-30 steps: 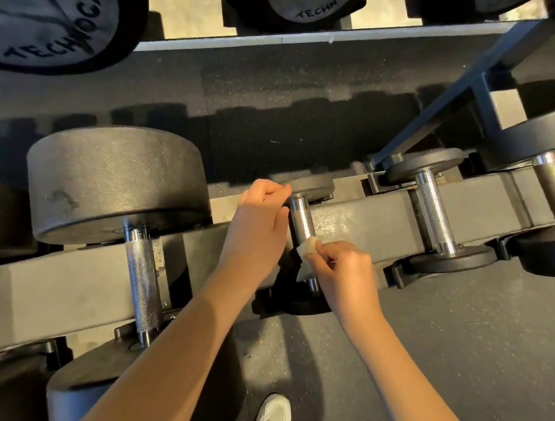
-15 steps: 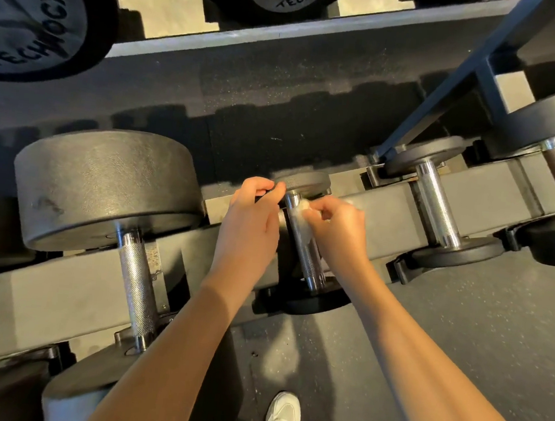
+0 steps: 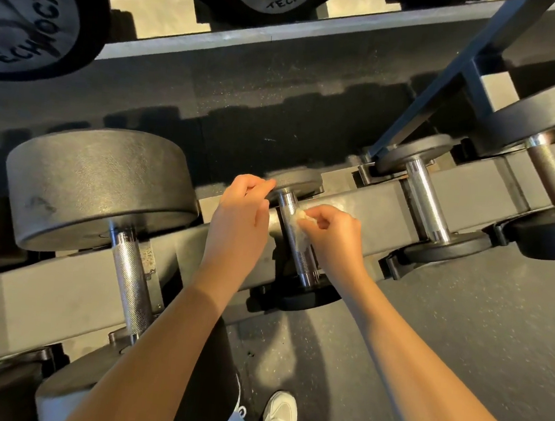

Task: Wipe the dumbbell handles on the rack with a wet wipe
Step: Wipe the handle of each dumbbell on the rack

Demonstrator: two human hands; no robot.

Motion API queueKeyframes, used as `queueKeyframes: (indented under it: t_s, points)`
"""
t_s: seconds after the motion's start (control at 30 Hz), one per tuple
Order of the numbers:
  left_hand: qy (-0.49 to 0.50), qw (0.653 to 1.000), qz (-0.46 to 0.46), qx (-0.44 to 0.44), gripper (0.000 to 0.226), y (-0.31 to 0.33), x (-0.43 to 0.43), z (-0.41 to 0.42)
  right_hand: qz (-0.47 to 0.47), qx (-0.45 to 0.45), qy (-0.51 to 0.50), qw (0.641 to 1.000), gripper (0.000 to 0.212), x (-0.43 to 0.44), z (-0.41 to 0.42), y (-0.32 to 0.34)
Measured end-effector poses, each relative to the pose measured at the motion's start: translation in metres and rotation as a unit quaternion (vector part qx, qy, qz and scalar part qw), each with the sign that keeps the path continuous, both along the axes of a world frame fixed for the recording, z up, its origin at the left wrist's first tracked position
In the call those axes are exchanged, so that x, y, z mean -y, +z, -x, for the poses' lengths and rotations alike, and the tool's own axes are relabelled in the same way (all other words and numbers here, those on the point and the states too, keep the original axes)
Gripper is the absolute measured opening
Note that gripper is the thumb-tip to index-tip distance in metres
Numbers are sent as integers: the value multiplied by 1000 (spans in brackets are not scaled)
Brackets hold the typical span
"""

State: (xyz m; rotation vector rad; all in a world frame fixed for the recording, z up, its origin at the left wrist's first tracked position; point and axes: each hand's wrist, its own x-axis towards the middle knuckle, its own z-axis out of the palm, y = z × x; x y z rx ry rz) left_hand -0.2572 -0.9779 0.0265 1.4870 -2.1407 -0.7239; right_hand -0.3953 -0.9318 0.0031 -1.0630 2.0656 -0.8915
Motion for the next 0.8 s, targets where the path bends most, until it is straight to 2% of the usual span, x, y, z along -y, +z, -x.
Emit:
queueKeyframes:
  t_s: [0.13,0.27,0.33,0.4,0.5,0.67,0.8]
  points:
    - [9,1000,-15,-9,37,-3,1,0,-13,-26,35,999,8,-34,3,-8]
    - [1,999,-30,-17,37,1,1,-2,-80,-90,79,990,20,-45,7,-4]
    - [-12,999,-42,-14,36,6,4,-3,-113,-116,83,983,17,-44,6,2]
    - [-30,996,-89,-7,36,14,7,-5,-106,-106,58,987,6,-44,3,11]
    - [-50,988,-145,-1,38,33,10,-12,-79,-78,31,993,7,-48,-4,27]
    - [-70,990,-115,-35,43,80,19,-31,-35,-24,11,999,6,-44,-12,68]
    - [-78,994,-69,-14,45,130,35,-43,17,19,-39,999,9,-21,-19,119]
